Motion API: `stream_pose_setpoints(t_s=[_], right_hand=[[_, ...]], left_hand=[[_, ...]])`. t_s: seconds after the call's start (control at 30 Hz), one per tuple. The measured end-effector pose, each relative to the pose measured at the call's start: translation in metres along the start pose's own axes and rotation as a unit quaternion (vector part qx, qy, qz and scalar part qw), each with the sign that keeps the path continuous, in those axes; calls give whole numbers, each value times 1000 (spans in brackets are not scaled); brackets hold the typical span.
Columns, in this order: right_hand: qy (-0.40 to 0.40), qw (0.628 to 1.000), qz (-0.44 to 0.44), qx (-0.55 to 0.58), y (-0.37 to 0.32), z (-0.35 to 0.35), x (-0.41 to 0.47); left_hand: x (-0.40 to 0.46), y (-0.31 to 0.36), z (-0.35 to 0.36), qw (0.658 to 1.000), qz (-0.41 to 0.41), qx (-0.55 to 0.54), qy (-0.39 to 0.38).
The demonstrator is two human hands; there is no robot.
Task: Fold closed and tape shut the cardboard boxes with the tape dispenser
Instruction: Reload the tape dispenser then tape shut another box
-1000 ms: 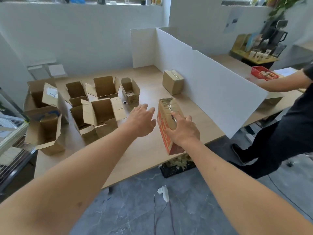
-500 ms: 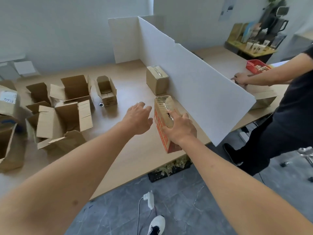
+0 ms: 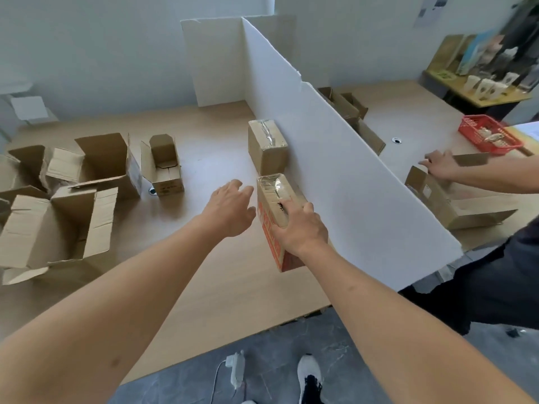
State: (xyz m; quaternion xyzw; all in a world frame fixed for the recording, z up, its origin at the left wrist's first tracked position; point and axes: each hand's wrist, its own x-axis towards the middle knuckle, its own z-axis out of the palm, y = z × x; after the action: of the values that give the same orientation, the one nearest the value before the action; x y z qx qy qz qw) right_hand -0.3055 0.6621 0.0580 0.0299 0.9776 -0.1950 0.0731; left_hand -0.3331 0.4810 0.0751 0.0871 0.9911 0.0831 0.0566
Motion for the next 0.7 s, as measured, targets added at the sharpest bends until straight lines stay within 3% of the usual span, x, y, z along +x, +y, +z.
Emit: stream_pose_setpoints(t_s=[0.4, 0.7], right_hand=[[-64, 996, -36, 42, 9, 22, 126], [-34, 997, -64, 23, -45, 55, 229]], left_hand=[[73, 2, 16, 987, -156, -45, 5], [160, -60, 33, 983, -171, -61, -3]])
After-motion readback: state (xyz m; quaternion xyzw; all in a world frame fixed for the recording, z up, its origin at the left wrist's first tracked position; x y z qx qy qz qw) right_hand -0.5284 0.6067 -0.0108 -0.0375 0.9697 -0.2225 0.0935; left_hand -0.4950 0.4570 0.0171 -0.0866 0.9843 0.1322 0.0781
